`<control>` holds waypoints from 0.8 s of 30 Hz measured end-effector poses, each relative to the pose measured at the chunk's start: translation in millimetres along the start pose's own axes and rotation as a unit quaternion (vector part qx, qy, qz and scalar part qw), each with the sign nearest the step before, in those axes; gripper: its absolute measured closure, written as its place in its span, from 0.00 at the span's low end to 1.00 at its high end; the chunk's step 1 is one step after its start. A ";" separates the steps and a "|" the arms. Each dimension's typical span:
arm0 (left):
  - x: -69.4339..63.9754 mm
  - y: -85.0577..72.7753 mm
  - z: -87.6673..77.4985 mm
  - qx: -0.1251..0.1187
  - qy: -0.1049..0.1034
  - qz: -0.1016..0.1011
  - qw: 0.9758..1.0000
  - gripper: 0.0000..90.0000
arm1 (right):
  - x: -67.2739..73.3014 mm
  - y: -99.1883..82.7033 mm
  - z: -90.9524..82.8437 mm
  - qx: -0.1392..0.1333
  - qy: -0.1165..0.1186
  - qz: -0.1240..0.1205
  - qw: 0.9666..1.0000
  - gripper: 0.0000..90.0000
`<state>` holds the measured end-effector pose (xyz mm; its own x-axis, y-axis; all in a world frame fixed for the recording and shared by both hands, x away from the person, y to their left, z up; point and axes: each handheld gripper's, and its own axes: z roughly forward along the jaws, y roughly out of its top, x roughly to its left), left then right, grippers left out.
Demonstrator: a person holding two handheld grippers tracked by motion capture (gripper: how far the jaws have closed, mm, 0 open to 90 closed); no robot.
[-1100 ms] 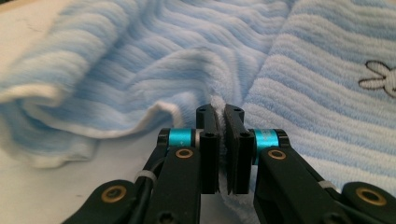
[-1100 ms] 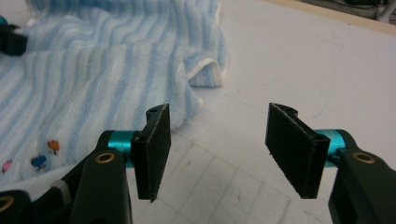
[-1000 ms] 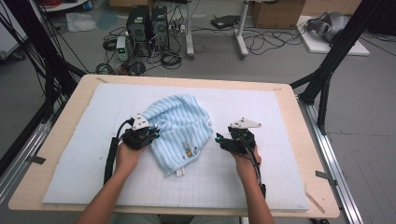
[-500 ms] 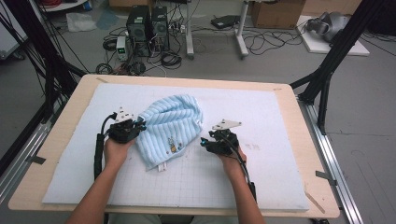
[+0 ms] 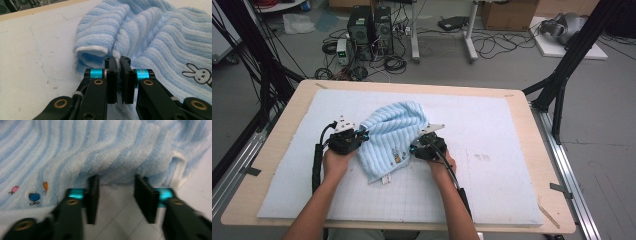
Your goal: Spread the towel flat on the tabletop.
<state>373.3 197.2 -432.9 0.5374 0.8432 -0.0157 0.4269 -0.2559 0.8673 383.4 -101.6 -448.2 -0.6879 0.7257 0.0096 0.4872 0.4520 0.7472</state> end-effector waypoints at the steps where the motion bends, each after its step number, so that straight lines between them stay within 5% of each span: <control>1: 0.4 0.1 -0.3 0.001 0.000 0.001 1.000 0.94 | 1.3 0.9 0.9 -0.001 0.001 0.001 1.000 0.82; 3: 0.5 0.0 -0.6 -0.001 -0.001 -0.001 1.000 0.94 | 3.9 2.7 2.3 0.001 0.005 -0.013 1.000 0.99; 6: 0.5 -0.1 -1.4 -0.002 -0.004 -0.001 1.000 0.94 | 7.9 3.6 0.0 0.003 0.004 -0.032 0.999 0.99; 10: 0.8 0.1 -2.1 -0.006 -0.003 -0.003 1.000 0.94 | 1.9 0.7 -13.5 -0.024 0.012 -0.015 1.000 0.99; 11: 0.6 0.2 -2.4 -0.006 -0.003 -0.003 1.000 0.94 | -0.9 -0.7 -18.0 -0.031 0.003 -0.008 0.999 0.93; 12: 0.6 0.4 -2.8 -0.006 -0.003 -0.002 1.000 0.94 | -3.2 -1.6 -19.9 -0.037 -0.006 -0.001 0.999 0.75; 14: 0.7 0.6 -3.1 -0.007 -0.002 -0.002 1.000 0.94 | -10.7 -4.4 -19.6 -0.042 0.000 0.042 0.998 0.51; 18: -0.3 0.5 -2.6 -0.007 -0.003 -0.002 1.000 0.94 | -8.2 -6.3 -6.4 -0.039 0.061 0.047 0.996 0.40; 21: -0.3 0.7 -2.7 -0.008 -0.003 -0.001 1.000 0.94 | 0.7 -1.0 2.8 -0.017 0.039 0.018 0.999 0.45; 24: -0.5 0.7 -2.8 -0.007 -0.006 0.001 1.000 0.94 | 4.3 3.4 5.6 -0.012 0.038 0.007 0.999 0.68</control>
<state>371.3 198.0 -430.9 0.5465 0.8372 -0.0194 0.4153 -0.2509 0.8744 385.1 -94.0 -449.3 -0.7209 0.6895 0.0698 0.4842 0.4290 0.7626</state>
